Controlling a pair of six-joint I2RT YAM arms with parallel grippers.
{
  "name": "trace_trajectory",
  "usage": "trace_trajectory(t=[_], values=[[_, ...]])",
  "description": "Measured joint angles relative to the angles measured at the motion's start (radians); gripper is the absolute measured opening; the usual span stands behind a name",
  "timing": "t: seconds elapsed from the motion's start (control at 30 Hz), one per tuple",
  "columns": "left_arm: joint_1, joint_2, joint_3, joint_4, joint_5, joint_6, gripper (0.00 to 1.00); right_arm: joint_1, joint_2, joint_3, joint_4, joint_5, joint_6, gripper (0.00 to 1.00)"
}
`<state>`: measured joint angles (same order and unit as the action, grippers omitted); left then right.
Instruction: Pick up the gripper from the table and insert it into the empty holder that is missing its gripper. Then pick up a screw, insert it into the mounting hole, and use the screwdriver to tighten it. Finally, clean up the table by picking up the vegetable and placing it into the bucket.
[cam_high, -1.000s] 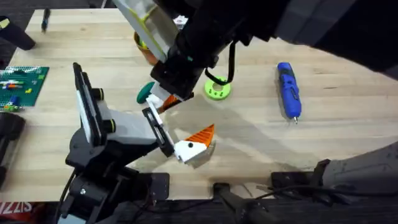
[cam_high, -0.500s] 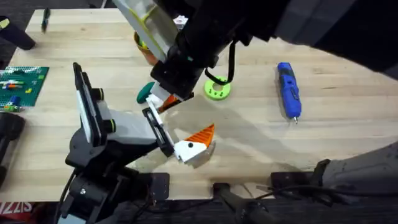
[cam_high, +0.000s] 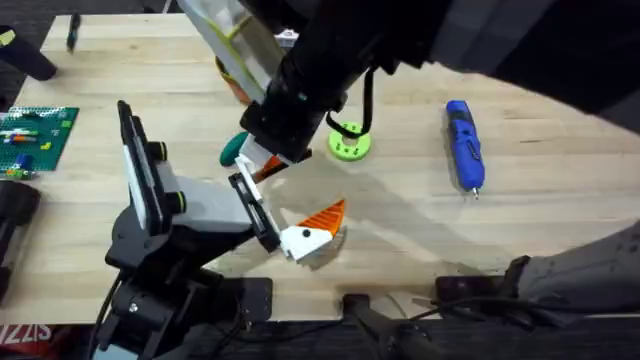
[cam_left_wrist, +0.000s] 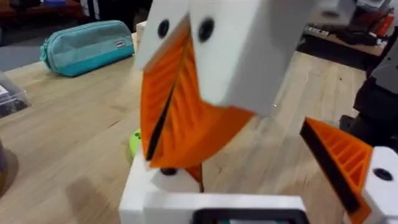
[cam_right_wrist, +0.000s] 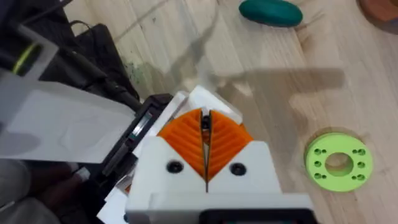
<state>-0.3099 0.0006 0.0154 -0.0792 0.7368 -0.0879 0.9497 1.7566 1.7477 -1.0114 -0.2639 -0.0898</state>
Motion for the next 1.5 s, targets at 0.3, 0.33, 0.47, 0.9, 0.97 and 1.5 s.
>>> trace_trajectory(t=[0.3, 0.33, 0.47, 0.9, 0.97, 1.5], values=[[0.0, 0.0, 0.0, -0.001, 0.002, -0.011, 0.986, 0.0, 0.012, 0.005, -0.012, -0.007, 0.0, 0.007], [0.0, 0.0, 0.0, -0.001, 0.002, -0.011, 0.986, 0.0, 0.012, 0.005, -0.012, -0.007, 0.0, 0.007], [0.0, 0.0, 0.0, -0.001, 0.002, -0.011, 0.986, 0.0, 0.012, 0.005, -0.012, -0.008, 0.0, 0.007], [0.0, 0.0, 0.0, 0.0, -0.001, -0.014, 0.986, -0.001, 0.01, 0.005, -0.016, -0.019, 0.004, 0.571], [0.0, 0.0, 0.0, 0.0, -0.002, -0.015, 0.986, -0.007, 0.01, 0.005, -0.018, -0.015, 0.003, 0.686], [0.0, 0.0, 0.0, 0.0, -0.003, -0.014, 0.986, -0.061, -0.048, 0.005, -0.03, -0.02, 0.003, 0.992]])
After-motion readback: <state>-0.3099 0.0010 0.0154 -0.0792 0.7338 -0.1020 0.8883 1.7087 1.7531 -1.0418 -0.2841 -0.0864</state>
